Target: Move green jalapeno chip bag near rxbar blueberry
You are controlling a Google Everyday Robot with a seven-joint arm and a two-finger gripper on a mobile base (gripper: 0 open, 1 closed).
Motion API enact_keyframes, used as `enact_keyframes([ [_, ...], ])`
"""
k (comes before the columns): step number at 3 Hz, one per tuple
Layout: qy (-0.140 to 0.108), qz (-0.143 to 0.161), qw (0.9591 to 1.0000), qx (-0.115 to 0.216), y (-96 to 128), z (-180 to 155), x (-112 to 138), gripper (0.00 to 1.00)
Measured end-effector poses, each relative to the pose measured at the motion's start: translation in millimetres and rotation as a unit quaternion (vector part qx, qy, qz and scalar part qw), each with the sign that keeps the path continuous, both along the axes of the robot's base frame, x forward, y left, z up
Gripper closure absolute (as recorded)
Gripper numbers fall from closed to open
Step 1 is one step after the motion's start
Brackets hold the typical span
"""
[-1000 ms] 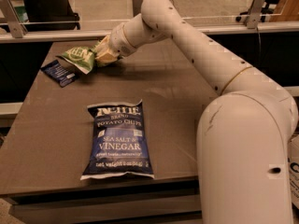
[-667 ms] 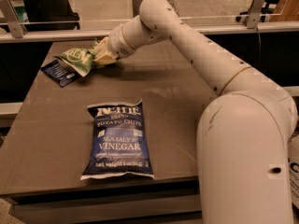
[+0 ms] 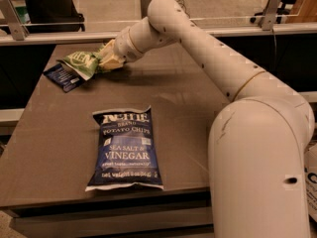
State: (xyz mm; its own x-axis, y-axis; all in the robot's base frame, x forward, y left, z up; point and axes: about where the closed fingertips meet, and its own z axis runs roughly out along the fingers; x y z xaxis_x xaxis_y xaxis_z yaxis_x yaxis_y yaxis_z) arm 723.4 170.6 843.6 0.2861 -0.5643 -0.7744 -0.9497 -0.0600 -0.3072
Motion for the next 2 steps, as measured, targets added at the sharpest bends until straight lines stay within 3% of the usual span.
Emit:
enact_keyframes([
  [1, 0.006, 0.003, 1.0, 0.005, 0.3, -0.8, -1.0, 0.13],
  [2, 0.019, 0.004, 0.9997, 0.015, -1.0, 1.6, -2.0, 0.0],
])
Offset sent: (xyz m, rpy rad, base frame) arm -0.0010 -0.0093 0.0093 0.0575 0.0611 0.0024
